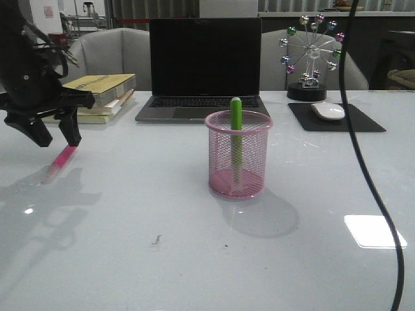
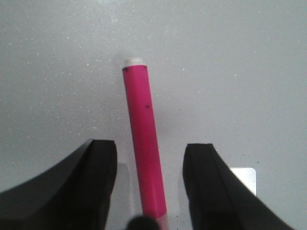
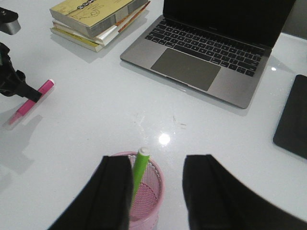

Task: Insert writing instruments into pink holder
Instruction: 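Lower left gripper and close it on the pink marker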

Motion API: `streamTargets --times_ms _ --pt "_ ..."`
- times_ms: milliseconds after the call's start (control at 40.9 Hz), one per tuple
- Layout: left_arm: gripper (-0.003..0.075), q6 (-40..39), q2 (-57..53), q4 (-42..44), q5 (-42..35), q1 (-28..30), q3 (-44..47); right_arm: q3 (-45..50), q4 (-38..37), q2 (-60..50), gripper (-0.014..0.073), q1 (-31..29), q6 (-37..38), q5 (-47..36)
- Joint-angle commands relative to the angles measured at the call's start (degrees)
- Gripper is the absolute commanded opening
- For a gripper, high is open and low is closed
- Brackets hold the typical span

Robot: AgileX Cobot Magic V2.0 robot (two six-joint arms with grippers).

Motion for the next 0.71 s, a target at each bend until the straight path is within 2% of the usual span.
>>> streamTargets --times_ms 0,465,538,661,685 --pt "0.0393 -1.8 -2.9 -0.4 -1.3 0.0 -2.4 -2.3 0.0 -2.3 0.0386 -0.3 -0.5 -3.4" --pt "0.0391 -3.8 0.6 -0.4 1.6 0.3 -2.4 -2.3 0.0 -2.3 0.0381 -0.3 -0.5 -1.0" --pt "0.0316 -3.8 0.6 -0.4 1.6 0.1 -2.4 -2.3 0.0 -2.3 0.0381 -0.3 -0.5 -0.9" --pt "0.009 -3.8 0.6 -0.4 1.5 -0.1 -2.4 -2.3 0.0 -2.3 0.0381 -0.3 -0.5 -0.7" --pt "0.0094 -3.8 0.6 -0.4 1.4 -0.1 -2.4 -2.3 0.0 -2.3 0.0381 -0.3 -0.5 -0.7"
